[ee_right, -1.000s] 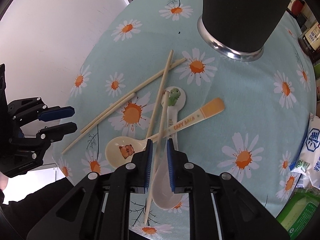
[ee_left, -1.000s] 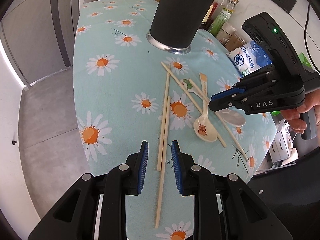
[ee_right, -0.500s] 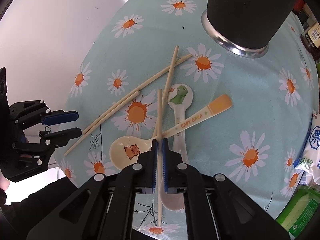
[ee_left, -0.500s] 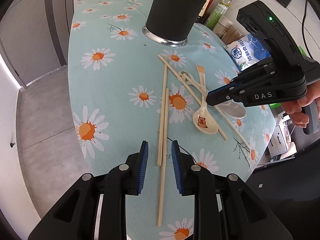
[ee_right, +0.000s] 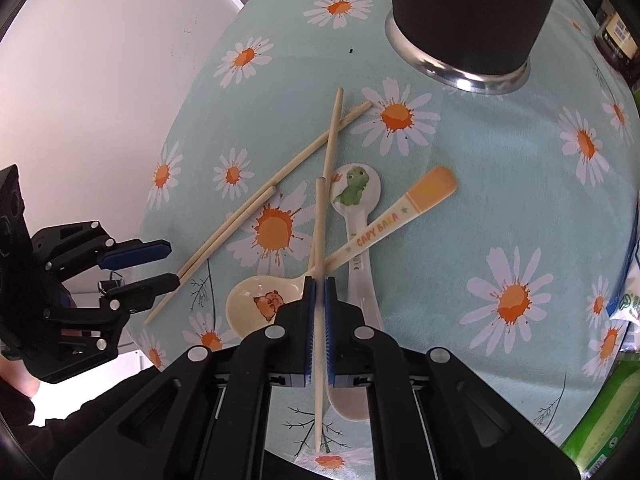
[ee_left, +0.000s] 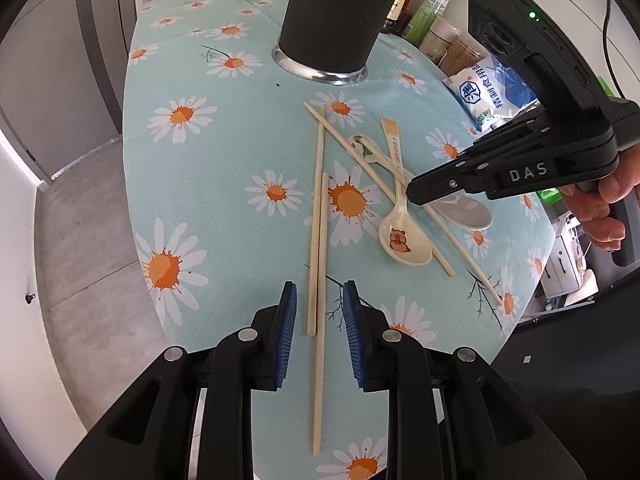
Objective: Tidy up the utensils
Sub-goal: 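Grasp a wooden chopstick with the right gripper while the left gripper grasps another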
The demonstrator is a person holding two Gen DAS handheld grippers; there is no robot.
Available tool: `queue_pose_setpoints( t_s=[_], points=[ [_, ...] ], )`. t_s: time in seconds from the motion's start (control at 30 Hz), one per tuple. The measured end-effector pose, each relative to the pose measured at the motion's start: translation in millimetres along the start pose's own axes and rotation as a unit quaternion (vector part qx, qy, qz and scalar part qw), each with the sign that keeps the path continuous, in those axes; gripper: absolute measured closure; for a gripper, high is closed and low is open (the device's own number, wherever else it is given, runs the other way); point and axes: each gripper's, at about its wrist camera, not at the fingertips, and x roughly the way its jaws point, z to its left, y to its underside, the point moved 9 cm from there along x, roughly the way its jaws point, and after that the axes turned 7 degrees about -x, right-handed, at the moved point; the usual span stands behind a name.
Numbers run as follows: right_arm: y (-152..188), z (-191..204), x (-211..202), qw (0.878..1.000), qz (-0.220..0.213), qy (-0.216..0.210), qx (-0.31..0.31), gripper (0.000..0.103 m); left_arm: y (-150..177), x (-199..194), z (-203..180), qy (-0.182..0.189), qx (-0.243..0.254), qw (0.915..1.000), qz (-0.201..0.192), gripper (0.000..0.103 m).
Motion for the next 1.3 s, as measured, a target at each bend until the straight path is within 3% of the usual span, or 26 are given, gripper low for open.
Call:
queue_pose_setpoints(
  t_s=[0.37,0.43,0.6,1.3],
  points=[
    [5,-14,-29,0.998,-0.041,-0.036,0.009,0.097,-4,13,-12,-0.027,0.037,0.9985,0.031,0.081],
    [6,-16,-33,0.998,-0.048,-0.041,0.008,0.097,-5,16,-13,-0.031,0.039,0.9981,0.037,0.088],
    [11,-18,-39,0.997,-0.059,-0.049,0.01,0.097,-11,22,-13,-0.036,0.037,0.9974,0.049,0.09],
    [13,-18,-41,0.995,-0.074,-0.07,0.003,0.097,-15,36,-19,-0.078,0.052,0.992,0.084,0.094]
  ],
)
